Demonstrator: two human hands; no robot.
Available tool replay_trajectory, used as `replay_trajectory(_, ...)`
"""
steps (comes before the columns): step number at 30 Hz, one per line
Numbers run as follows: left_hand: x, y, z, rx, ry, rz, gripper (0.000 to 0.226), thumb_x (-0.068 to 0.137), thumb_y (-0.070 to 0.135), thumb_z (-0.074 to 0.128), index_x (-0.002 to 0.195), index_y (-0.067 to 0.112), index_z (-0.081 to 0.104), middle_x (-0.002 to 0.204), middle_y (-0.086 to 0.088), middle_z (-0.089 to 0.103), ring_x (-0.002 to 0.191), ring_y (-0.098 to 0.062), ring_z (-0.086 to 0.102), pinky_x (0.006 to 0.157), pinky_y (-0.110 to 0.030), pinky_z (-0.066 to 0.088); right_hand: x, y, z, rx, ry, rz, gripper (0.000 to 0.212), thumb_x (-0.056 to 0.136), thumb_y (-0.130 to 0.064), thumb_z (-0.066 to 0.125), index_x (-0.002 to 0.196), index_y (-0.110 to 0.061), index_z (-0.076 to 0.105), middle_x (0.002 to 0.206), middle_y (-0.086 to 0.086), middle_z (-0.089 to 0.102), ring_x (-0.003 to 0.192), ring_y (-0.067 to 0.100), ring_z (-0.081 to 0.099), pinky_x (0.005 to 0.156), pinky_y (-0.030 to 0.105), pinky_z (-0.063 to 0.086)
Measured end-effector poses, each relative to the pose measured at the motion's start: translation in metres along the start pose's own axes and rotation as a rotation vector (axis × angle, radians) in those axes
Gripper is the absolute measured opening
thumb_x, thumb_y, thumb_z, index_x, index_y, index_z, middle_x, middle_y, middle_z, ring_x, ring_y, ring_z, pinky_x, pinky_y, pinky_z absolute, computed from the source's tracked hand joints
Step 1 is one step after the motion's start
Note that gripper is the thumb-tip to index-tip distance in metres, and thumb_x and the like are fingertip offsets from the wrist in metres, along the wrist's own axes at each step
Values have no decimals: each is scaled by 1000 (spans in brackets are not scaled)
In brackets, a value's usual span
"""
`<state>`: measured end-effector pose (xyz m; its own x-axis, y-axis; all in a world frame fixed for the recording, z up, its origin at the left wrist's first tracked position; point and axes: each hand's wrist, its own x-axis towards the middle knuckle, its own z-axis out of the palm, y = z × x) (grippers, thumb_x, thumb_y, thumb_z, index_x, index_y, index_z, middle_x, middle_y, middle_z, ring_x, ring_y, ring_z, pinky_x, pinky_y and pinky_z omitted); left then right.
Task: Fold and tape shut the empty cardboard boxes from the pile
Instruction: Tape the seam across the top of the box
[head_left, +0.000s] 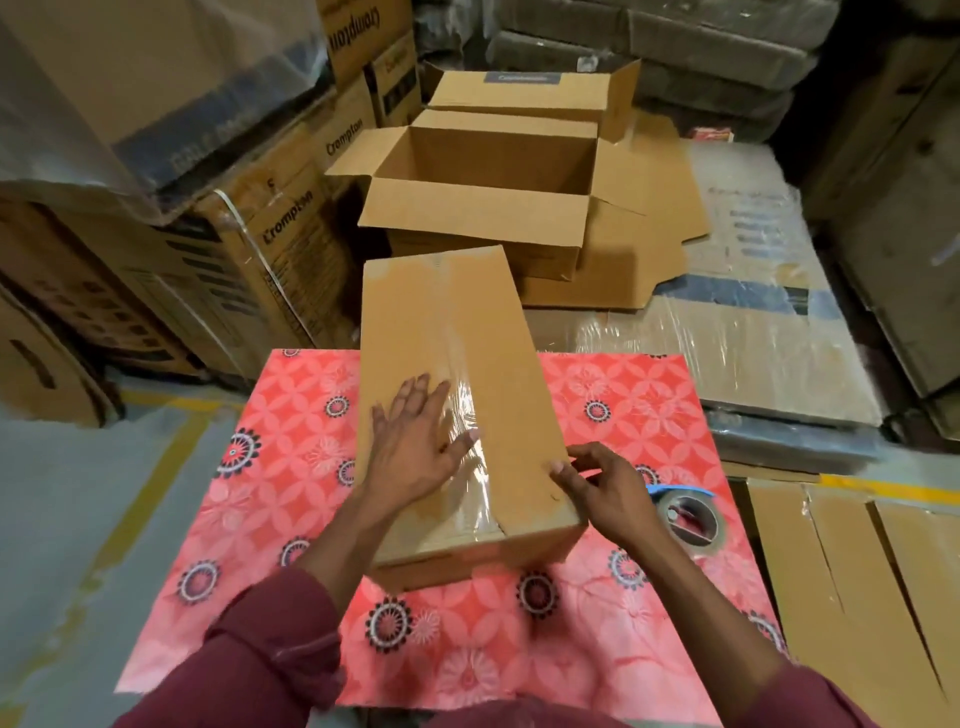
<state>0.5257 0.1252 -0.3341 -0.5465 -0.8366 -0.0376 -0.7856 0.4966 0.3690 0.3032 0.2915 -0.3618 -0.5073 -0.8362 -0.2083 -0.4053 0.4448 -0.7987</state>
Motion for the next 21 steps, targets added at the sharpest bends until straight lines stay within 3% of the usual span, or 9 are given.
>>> replay_trajectory(4,-40,61,30,-40,-1,146,94,91,81,20,166,23,21,175,-5,5,161,-20,0,128,-56,5,5,48,-33,-81,84,-19,12,99,-37,67,104,-29,73,92,-9,75,84,13,72,79,34,54)
replay_trajectory(5,-46,70,38,-12,3,174,93,92,80,20,166,22,20,175,-7,5,161,-20,-2,128,-55,4,10,63,-45,-145,92,-10,11,97,-27,69,107,-27,74,94,-5,76,87,19,73,82,36,55)
replay_trajectory(7,-49,83,52,55,21,211,92,95,78,19,165,18,22,174,-13,7,162,-25,-3,128,-56,3,22,85,-69,-329,57,43,31,86,-16,69,116,-23,74,111,3,75,104,27,70,90,38,55)
replay_trajectory(9,-50,88,62,119,20,228,90,97,76,18,165,16,23,173,-18,11,161,-28,-2,128,-58,4,35,99,-86,-536,-55,85,56,73,-16,62,127,-25,70,126,5,72,116,29,66,94,40,54)
replay_trajectory(11,-50,87,69,179,3,229,87,100,74,19,165,16,23,172,-19,13,161,-29,0,128,-58,4,44,110,-91,-723,-181,83,63,75,-15,56,137,-30,64,130,5,70,118,30,63,91,39,55)
replay_trajectory(15,-53,86,74,201,2,205,82,102,72,22,164,18,26,172,-18,16,161,-29,1,129,-56,5,57,131,-88,-880,-325,65,53,89,-20,58,141,-34,58,128,6,69,117,30,63,89,35,53)
replay_trajectory(21,-51,85,73,161,28,207,82,101,72,25,162,18,31,171,-17,20,161,-29,4,129,-54,4,71,142,-89,-907,-341,37,43,87,-19,64,129,-27,64,115,10,71,102,33,67,81,37,55)
